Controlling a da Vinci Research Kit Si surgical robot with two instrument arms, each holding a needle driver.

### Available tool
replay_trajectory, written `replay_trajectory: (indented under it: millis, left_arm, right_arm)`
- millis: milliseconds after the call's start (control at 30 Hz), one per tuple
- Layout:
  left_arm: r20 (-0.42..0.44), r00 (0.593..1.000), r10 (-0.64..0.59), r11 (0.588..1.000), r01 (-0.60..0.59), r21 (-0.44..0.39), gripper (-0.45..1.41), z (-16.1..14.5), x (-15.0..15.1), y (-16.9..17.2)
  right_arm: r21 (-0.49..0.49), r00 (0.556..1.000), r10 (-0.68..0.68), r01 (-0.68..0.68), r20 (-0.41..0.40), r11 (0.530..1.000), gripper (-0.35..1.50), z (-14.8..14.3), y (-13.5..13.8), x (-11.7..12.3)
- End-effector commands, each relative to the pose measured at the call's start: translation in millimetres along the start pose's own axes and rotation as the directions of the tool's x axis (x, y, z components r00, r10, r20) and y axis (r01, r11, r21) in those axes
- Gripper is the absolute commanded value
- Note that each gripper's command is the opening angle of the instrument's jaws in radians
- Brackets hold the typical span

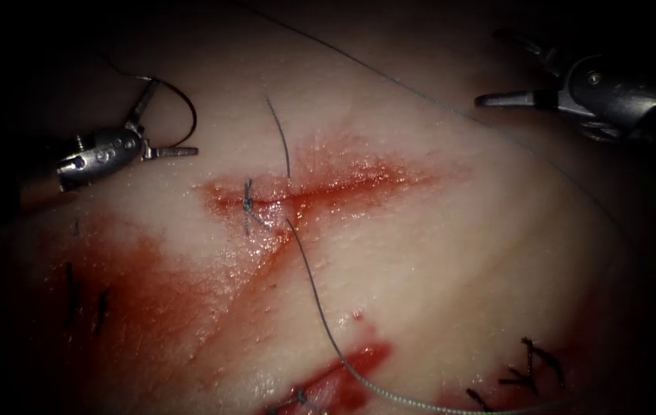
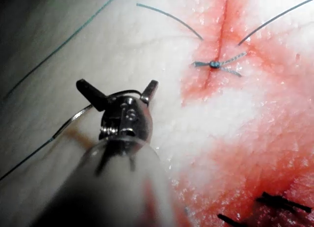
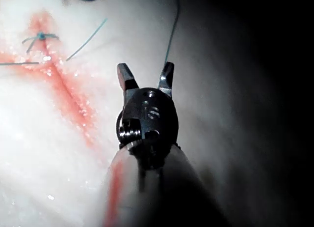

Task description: Wound Closure

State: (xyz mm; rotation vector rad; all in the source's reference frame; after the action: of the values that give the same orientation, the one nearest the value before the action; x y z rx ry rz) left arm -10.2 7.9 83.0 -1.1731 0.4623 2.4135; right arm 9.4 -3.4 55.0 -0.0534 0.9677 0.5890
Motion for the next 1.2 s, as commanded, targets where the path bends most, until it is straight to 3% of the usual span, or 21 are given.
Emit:
replay_trajectory:
  millis: [33, 67, 100, 300, 367, 500, 567, 767, 833, 1033, 1167, 1200]
  left_arm:
    - [0.003, 1.000, 0.000, 1.000, 0.000, 0.001, 1.05, 0.5, 0.4, -0.2]
    - [0.017, 1.000, -0.002, 1.000, 0.002, -0.009, 1.03, -0.2, 0.7, 0.1]
    - [0.031, 0.999, -0.008, 1.000, 0.009, -0.020, 1.03, -0.7, 0.8, 0.3]
    - [0.093, 0.995, -0.029, 0.998, 0.034, -0.050, 1.11, -3.1, 1.2, 1.6]
    - [0.103, 0.994, -0.037, 0.998, 0.041, -0.039, 0.98, -4.0, 1.7, 2.6]
    - [0.091, 0.995, -0.045, 0.998, 0.049, -0.050, 0.89, -5.1, 2.9, 4.8]
    - [0.057, 0.997, -0.059, 0.995, 0.064, -0.082, 0.81, -5.5, 4.2, 7.5]
    - [0.024, 0.997, -0.079, 0.988, 0.082, -0.131, 0.71, -5.6, 5.5, 11.7]
    - [-0.004, 0.996, -0.090, 0.982, 0.088, -0.166, 0.66, -5.1, 6.1, 15.6]
    - [-0.045, 0.996, -0.075, 0.985, 0.067, -0.162, 0.52, -3.7, 5.7, 21.8]
    - [-0.055, 0.996, -0.064, 0.986, 0.055, -0.157, 0.46, -3.9, 5.6, 23.5]
    - [-0.055, 0.996, -0.064, 0.986, 0.055, -0.157, 0.42, -4.2, 5.8, 23.9]
  right_arm:
    - [0.030, 0.998, 0.063, -0.062, -0.008, 0.998, 1.30, 3.0, -0.5, -0.5]
    - [0.085, 0.993, 0.116, -0.112, -0.036, 0.990, 1.11, 4.5, -0.8, -1.5]
    - [0.108, 0.986, 0.160, -0.154, -0.046, 0.982, 1.10, 5.6, -1.1, -2.1]
    - [0.195, 0.955, 0.291, -0.276, -0.052, 0.941, 1.13, 10.7, -2.5, -5.2]
    - [0.235, 0.932, 0.362, -0.344, -0.037, 0.909, 1.15, 13.2, -3.1, -6.4]
    - [0.255, 0.891, 0.455, -0.437, -0.010, 0.862, 1.16, 16.6, -3.5, -7.5]
    - [0.256, 0.853, 0.521, -0.507, 0.013, 0.823, 1.18, 19.5, -3.8, -8.0]
    - [0.228, 0.828, 0.558, -0.553, 0.048, 0.801, 1.15, 22.1, -4.1, -9.0]
    - [0.240, 0.809, 0.584, -0.581, 0.066, 0.778, 1.08, 23.7, -4.7, -10.1]
    - [0.274, 0.791, 0.606, -0.602, 0.081, 0.750, 1.06, 25.8, -5.4, -11.7]
    - [0.296, 0.789, 0.608, -0.604, 0.090, 0.740, 0.93, 26.4, -5.9, -11.4]
    - [0.305, 0.791, 0.605, -0.601, 0.092, 0.739, 0.78, 26.8, -6.3, -11.2]
